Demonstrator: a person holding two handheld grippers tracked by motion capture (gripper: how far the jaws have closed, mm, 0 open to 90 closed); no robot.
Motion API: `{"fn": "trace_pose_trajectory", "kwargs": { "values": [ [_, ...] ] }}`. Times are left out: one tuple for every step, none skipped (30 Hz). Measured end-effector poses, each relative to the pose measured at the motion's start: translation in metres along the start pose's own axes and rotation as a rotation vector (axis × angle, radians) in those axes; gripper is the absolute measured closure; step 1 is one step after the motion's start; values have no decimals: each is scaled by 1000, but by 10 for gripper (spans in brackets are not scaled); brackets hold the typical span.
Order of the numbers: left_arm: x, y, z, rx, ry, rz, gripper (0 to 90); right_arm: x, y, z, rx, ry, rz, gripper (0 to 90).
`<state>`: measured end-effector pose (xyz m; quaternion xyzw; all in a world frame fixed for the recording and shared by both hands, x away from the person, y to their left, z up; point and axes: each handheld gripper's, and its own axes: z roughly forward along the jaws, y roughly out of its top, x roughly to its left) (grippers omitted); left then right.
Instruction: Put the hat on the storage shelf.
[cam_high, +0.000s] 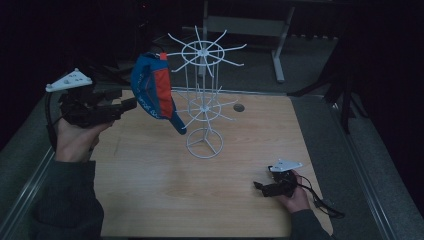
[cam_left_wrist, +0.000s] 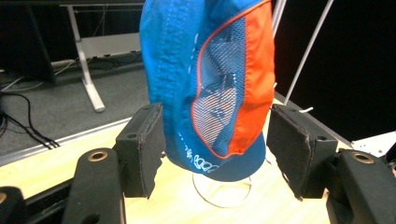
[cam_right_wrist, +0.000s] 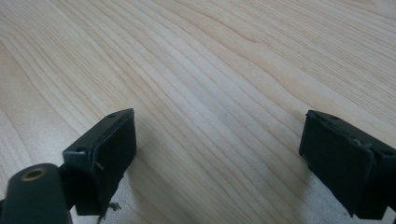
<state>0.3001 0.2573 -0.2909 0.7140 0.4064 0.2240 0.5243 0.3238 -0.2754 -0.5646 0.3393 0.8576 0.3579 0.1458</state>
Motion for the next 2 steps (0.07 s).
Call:
{"fn": "trace_pose_trajectory", "kwargs": {
  "values": [
    [-1, 0, 0, 1, 5, 2, 373, 0, 0, 0, 0, 0, 0, 107],
    [-1, -1, 0, -2, 7, 1, 373, 0, 0, 0, 0, 0, 0, 108]
  ]
}}
